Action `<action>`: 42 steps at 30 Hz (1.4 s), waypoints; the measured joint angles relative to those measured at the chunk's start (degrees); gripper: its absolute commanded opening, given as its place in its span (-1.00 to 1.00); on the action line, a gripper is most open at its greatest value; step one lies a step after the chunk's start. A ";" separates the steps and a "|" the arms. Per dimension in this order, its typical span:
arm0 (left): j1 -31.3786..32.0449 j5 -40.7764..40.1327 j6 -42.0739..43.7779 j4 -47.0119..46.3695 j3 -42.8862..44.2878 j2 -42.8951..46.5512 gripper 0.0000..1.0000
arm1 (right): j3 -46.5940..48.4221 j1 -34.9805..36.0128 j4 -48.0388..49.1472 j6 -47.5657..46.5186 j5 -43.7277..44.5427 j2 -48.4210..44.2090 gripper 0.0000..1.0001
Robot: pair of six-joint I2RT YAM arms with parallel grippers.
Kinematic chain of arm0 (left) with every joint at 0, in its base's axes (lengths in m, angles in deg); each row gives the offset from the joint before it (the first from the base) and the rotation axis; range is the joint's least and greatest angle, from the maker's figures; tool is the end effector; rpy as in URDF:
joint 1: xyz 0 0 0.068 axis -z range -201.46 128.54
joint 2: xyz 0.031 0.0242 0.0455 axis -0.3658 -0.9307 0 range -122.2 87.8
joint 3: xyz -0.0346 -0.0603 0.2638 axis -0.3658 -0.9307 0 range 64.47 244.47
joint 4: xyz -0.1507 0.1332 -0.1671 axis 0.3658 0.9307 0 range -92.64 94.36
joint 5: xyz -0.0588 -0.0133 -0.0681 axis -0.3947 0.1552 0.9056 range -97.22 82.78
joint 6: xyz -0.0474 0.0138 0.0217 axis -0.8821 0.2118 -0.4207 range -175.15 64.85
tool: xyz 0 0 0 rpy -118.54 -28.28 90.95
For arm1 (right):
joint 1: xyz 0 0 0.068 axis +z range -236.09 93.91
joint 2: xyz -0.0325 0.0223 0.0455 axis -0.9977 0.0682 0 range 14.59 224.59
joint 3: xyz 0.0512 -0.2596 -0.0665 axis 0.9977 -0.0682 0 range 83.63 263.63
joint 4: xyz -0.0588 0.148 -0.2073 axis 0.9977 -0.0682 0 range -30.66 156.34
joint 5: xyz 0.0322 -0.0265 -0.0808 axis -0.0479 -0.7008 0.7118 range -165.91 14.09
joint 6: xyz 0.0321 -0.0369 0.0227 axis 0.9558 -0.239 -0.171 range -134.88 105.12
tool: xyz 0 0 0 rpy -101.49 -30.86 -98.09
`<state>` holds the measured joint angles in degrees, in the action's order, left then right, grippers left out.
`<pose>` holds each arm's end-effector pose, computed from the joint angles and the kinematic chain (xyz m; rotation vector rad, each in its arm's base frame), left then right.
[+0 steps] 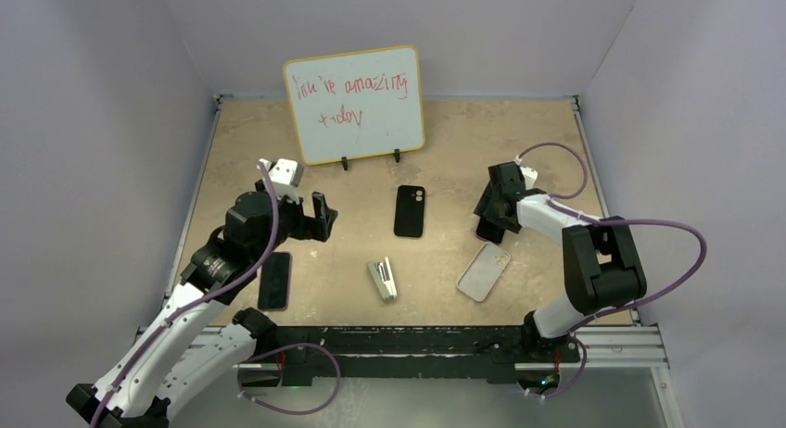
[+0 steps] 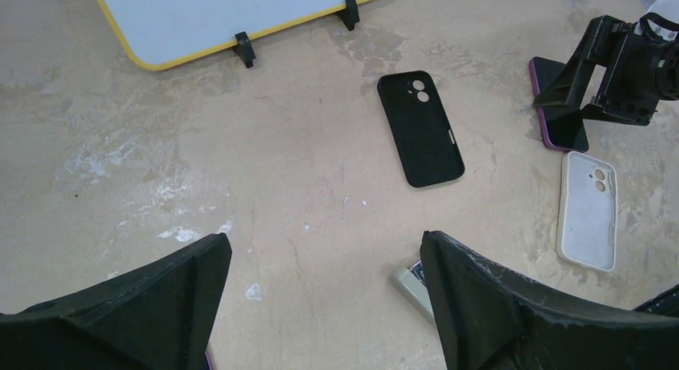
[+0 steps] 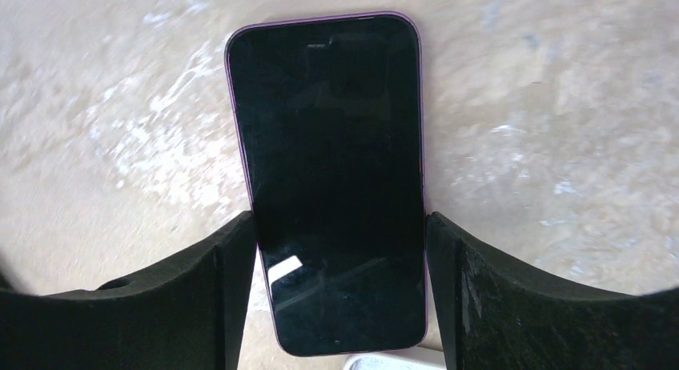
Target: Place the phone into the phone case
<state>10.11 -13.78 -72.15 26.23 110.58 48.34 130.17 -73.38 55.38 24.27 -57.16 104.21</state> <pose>0.1333 -0.0771 0.3279 0.1754 1.9746 -0.4436 0.2966 0.0552 0.1668 0.6855 2.3461 -0.0160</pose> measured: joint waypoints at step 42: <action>-11.96 45.57 -15.34 -11.82 18.18 -45.99 0.57 | -17.99 25.68 27.67 -19.06 -18.49 -26.45 -0.21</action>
<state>-1.84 31.79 -87.49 14.40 128.76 2.35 112.18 -47.70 83.05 5.21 -75.66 77.76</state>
